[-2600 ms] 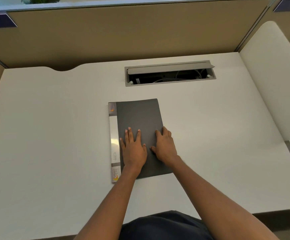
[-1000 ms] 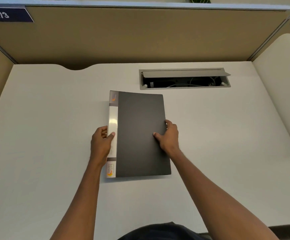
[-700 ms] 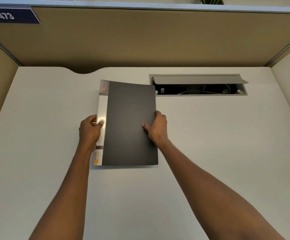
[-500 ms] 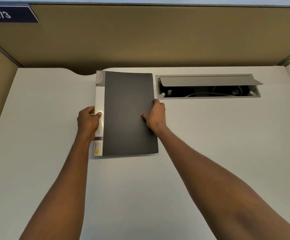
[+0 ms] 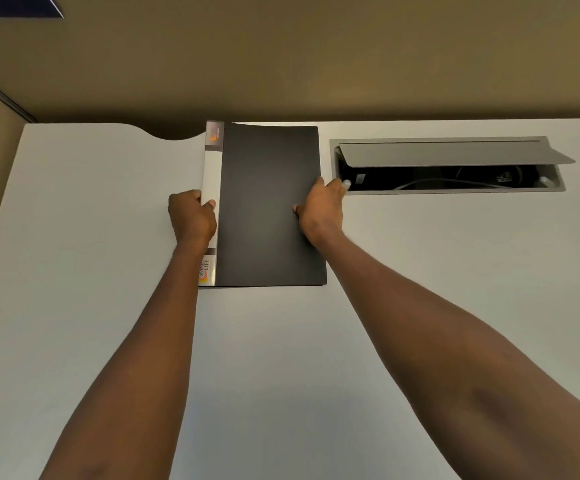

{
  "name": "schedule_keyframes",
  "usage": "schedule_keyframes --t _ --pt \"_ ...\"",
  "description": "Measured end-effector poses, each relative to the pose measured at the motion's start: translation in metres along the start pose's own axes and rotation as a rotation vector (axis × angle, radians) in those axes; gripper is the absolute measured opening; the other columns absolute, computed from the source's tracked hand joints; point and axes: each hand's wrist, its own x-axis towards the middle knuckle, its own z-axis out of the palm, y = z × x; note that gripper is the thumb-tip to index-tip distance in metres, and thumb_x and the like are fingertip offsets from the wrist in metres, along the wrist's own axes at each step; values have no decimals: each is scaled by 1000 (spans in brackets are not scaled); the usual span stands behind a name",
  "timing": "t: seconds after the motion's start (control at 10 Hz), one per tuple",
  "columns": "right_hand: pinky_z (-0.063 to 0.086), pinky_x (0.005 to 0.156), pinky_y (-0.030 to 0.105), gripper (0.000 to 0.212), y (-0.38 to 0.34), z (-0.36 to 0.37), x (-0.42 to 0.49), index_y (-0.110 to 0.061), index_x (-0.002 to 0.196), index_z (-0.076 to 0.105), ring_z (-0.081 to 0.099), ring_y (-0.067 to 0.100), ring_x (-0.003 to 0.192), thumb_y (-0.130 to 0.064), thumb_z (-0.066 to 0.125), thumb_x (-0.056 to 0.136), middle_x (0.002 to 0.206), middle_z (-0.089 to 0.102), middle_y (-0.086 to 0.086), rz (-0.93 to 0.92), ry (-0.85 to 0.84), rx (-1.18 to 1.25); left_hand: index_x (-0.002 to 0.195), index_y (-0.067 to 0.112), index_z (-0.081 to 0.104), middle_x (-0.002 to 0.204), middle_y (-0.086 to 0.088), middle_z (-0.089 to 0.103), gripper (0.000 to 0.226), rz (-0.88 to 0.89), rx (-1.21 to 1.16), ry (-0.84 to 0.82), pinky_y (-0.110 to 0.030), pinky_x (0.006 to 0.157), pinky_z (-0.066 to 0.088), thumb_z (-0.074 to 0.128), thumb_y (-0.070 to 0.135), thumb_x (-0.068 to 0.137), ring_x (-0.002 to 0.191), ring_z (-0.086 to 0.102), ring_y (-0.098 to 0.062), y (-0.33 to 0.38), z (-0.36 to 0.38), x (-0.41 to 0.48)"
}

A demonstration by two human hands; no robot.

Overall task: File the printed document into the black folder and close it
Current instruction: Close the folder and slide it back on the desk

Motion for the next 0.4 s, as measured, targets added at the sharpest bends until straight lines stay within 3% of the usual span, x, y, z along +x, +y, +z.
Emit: schedule_keyframes --t 0.1,0.3,0.4 --pt "38 118 42 64 3 -2 -3 -3 144 44 13 46 154 -39 66 97 154 33 26 -36 14 -173 111 -6 73 118 -21 74 26 4 33 31 -31 93 54 70 16 97 109 72 -37 3 0 -4" --pt "41 111 38 60 12 -12 -35 -2 150 36 43 31 136 -37 50 104 148 44 16 -188 104 -218 148 1 49 148 -21 52 50 145 254 59 -46 115 44 58 24 104 140 48 -38 12 -5 -42" --pt "34 117 39 59 19 -12 -60 -3 155 30 42 30 138 -33 42 106 152 41 14 -271 109 -210 155 3 41 161 -19 41 55 225 306 59 -45 124 33 51 27 107 150 37 -37 7 -4 -63"
